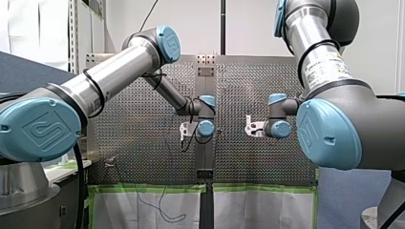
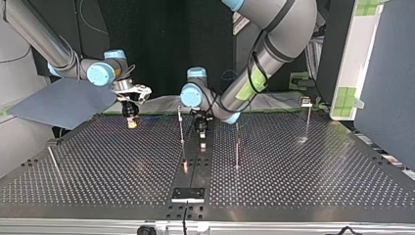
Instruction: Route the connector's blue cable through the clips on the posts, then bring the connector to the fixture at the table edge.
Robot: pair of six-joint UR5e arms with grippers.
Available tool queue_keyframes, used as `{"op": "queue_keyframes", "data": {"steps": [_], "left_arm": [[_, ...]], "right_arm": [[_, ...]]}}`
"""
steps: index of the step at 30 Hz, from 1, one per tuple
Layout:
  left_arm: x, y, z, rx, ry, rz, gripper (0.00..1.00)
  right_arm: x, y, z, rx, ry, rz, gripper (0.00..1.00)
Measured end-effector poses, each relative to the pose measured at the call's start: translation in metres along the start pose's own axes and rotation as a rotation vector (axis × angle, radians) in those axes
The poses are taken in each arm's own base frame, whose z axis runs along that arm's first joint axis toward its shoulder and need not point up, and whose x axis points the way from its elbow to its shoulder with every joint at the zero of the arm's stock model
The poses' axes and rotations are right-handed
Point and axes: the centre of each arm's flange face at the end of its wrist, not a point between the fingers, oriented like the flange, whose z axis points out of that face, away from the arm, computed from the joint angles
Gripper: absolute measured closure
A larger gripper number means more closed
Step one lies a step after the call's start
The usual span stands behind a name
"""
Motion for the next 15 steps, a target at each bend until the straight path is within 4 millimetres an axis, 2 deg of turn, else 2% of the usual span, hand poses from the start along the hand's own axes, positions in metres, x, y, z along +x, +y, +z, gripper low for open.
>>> {"op": "queue_keyframes", "data": {"steps": [15], "left_arm": [[0.0007, 0.0039, 0.0021, 0.001, 0.013, 0.000, 1.00]], "right_arm": [[-0.0006, 0.0003, 0.0034, 0.004, -0.003, 0.001, 1.00]]}}
